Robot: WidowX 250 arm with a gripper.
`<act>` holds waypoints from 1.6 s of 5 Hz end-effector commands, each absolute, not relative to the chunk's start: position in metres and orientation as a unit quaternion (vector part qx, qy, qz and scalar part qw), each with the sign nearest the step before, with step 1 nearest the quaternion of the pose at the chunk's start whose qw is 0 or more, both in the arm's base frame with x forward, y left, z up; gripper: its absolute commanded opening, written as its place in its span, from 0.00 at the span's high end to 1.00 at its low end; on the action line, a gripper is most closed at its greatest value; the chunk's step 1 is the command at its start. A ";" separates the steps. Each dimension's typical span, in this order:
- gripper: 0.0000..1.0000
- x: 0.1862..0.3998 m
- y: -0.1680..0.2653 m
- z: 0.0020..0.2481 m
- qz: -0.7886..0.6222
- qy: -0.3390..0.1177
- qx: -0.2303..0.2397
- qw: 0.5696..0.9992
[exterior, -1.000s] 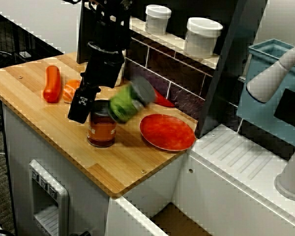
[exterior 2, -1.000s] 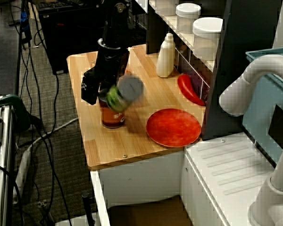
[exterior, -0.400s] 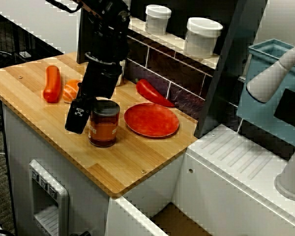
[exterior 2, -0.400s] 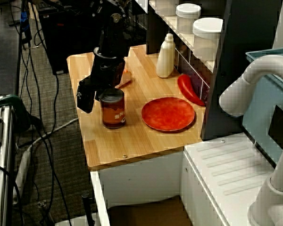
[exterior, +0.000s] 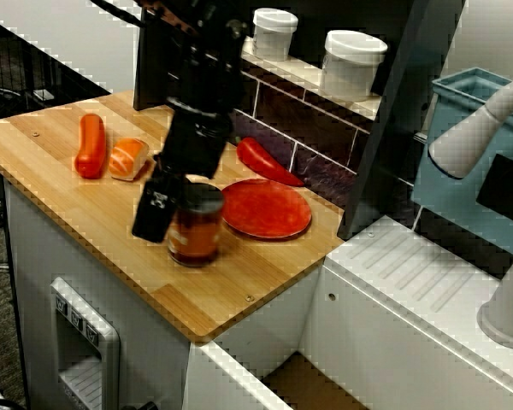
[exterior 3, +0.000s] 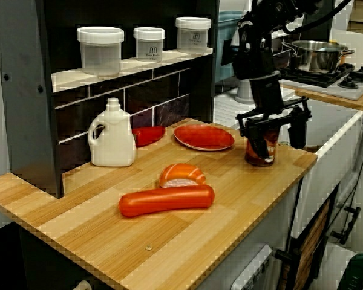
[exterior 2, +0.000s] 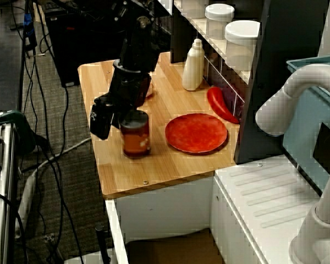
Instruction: Push into sink
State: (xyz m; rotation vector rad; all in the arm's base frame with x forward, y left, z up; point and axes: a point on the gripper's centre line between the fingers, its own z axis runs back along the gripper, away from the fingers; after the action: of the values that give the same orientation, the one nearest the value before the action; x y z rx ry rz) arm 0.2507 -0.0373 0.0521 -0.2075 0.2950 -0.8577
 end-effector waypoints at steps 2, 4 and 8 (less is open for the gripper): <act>0.00 0.273 -0.093 0.073 -0.405 0.115 -0.127 0.898; 0.00 0.260 -0.111 0.081 -0.402 0.115 -0.135 0.898; 0.00 0.255 -0.141 0.088 -0.387 0.131 -0.169 0.897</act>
State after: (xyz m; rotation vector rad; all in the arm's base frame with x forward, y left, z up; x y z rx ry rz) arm 0.2466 -0.1357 0.0720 -0.3514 0.3175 -0.7981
